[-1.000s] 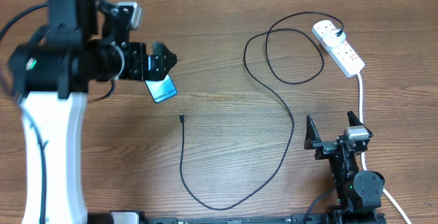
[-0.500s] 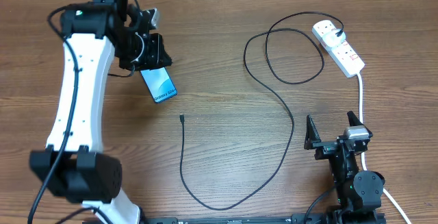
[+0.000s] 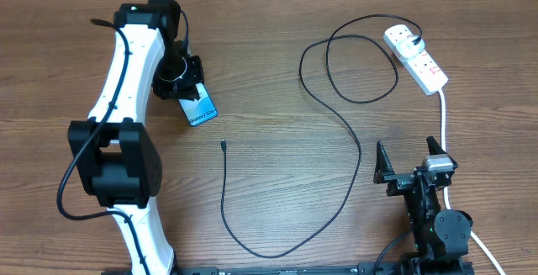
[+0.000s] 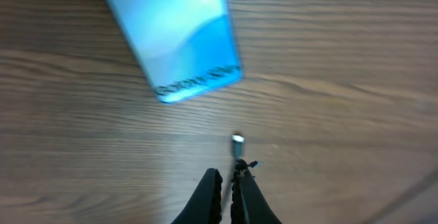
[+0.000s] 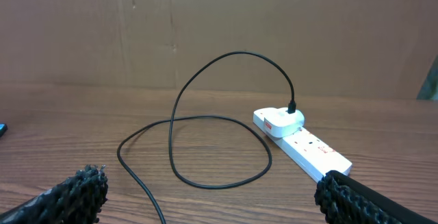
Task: Plug charger to phone and switch on socket
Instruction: 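Move the left gripper over the Galaxy phone and lower onto it, then close the left gripper on the phone's bottom edge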
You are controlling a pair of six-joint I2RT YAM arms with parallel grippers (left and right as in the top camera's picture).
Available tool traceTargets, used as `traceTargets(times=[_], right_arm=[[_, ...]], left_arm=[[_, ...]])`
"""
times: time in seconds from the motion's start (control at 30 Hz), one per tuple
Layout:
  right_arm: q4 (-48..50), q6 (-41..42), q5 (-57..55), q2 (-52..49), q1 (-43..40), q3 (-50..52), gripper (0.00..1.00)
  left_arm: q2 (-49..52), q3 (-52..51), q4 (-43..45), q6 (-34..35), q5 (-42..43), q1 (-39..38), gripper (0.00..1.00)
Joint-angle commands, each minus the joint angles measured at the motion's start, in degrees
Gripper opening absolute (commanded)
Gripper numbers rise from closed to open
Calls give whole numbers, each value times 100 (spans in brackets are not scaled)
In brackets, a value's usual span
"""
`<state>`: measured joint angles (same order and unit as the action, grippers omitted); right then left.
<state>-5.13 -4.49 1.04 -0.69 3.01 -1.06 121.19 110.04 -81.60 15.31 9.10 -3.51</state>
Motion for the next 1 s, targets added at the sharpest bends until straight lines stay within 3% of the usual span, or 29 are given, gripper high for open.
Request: traceTargets(times=[0.0,0.43,0.47,0.5,0.53,0.8,0.83,0.87,0.9,0.97], right_arm=[[31,35,-57,24,-9,57,100],[31,35,-57,24,-9,57,100],[31,35,-57,24,-9,57,100],[31,35,-57,24,-9,57,100],[31,35,-57,24,-9,57,100],[31,35,-57,24,-9,57,100],[31,35,-57,24,-9,57,100],[31,35,-57,24,-9,57,100],[31,33,-57,24,-9,57,100],[31,35,-57,24,-9,57,100]], left_arm=[[179,122,55,562,-813,-151,4],[258,118,739,793,-1139,-295,19],[258,111,765,811,-1141,-293,18],[260,109,778,811,-1137,-295,7],[273,109,796,811,-1134,-295,4],[339,63,861,804,-1058,-295,5],[354,59,861,804,-1058,-295,9],[369,59,863,804,-1064,-295,20],[393,59,883,804,-1067,-295,38],[444,52,935,804,-1084,-295,63]])
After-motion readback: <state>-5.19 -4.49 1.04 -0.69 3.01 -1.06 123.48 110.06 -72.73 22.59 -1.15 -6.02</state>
